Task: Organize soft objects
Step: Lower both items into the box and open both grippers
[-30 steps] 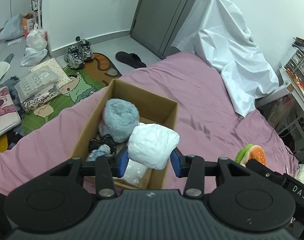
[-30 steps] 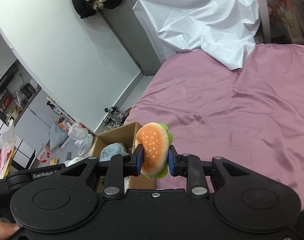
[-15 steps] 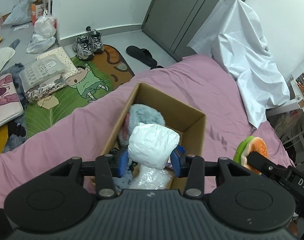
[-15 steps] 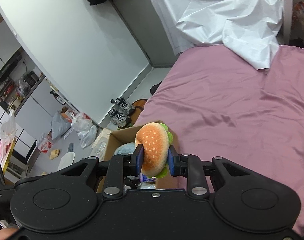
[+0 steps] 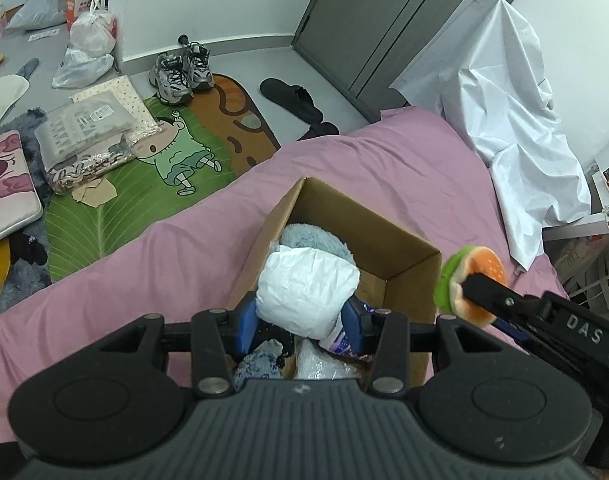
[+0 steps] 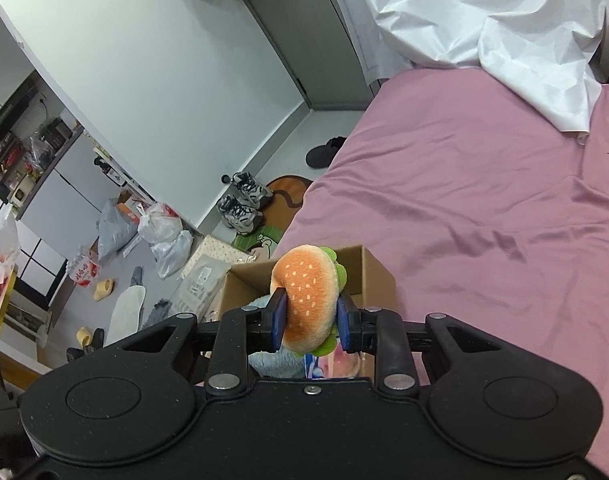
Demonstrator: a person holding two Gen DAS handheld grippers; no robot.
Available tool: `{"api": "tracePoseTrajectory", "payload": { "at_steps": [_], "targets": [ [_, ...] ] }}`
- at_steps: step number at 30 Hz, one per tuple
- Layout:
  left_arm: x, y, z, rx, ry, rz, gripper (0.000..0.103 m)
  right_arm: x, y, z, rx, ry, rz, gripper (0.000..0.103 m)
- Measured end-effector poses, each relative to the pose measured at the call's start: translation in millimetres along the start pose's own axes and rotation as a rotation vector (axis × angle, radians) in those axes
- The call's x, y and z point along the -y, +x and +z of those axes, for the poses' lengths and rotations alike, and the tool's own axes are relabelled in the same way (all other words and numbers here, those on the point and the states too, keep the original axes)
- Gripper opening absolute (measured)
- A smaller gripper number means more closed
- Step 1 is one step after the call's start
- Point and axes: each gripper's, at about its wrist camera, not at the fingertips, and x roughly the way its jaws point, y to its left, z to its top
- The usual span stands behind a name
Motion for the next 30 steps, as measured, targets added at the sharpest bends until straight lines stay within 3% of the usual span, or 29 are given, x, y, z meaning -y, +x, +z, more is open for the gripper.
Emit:
{"api": "tracePoseTrajectory", "payload": {
  "at_steps": [3,6,18,27,30],
  "targets": [
    [-0.2,4.5,5.0,-0.006,-0.002,-0.001,0.043,-3.1,9.3,4.0,-0.013,0.0,0.004,0.029],
    [-0.2,8.3,9.8,-0.009,-0.002,-0.002,0.043,-3.9,18.1,7.2,-0.018,0.007,0.002,0.041],
    [13.4,24.4,17.4,-0.026,0.022,-0.003,0.043,21.8,15.8,10.8,-0.003,0.085,-0.054,0.055],
    [47.5,25.8,22.0,-0.011,0.076,-0.031,0.043,46.4,-5.4,9.6,0.025,0.121,-0.076,0.057],
    [54.6,22.0,23.7,0.007,0.091,-0.068,0.053,53.2,-10.5,8.7,0.031,0.133,-0.078,0.058]
  ]
}}
